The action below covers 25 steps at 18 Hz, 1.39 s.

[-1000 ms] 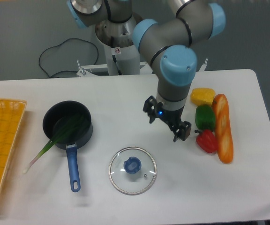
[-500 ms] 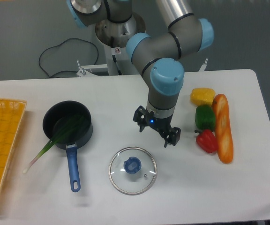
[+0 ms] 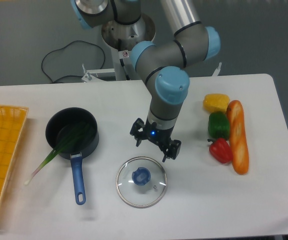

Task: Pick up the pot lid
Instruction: 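Lower the open gripper over the blue knob of the glass lid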

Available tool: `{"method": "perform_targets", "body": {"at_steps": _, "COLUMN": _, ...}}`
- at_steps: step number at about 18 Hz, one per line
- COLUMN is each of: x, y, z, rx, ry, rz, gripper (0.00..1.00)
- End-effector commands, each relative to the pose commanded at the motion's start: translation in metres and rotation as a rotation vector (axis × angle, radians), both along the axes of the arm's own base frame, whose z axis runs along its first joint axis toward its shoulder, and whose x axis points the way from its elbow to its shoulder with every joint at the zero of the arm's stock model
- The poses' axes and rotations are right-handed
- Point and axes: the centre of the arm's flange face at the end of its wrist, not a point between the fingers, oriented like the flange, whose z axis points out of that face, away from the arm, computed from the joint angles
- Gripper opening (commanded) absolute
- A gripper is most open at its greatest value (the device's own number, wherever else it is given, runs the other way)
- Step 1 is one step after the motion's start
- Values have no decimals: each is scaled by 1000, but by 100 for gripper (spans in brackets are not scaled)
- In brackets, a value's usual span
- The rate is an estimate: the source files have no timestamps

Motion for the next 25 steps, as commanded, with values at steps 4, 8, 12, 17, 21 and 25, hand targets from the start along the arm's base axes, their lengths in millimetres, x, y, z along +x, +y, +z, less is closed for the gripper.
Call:
{"method": "perform_targets", "body": {"at_steps": 4, "x": 0, "y": 18, "z": -11, "rx": -35, "ry": 21, "rz": 8, "gripper": 100}}
{"method": "perform_targets", "body": {"at_steps": 8, "x": 1, "y": 25, "z": -11, "rx": -32, "ry": 25, "rz": 1, "gripper": 100}}
{"method": "perform_targets", "body": {"at_steps": 12, "x": -3, "y": 34, "z": -21, "rx": -33, "ry": 14, "rz": -4, "gripper": 100}}
{"method": "perform_targets", "body": {"at_steps": 17, "x": -4, "y": 50, "z": -34, "rx": -33, "ry": 5, "rz": -18, "gripper": 100}}
{"method": "perform_targets", "body": {"at_steps": 21, "x": -4, "y": 55, "z": -40, "rx": -33, "ry": -4, "rz": -8, "gripper": 100}}
{"method": "perform_targets", "body": {"at_steps": 25, "x": -3, "y": 56, "z": -45, "rx": -37, "ry": -9, "rz": -11, "gripper": 100}}
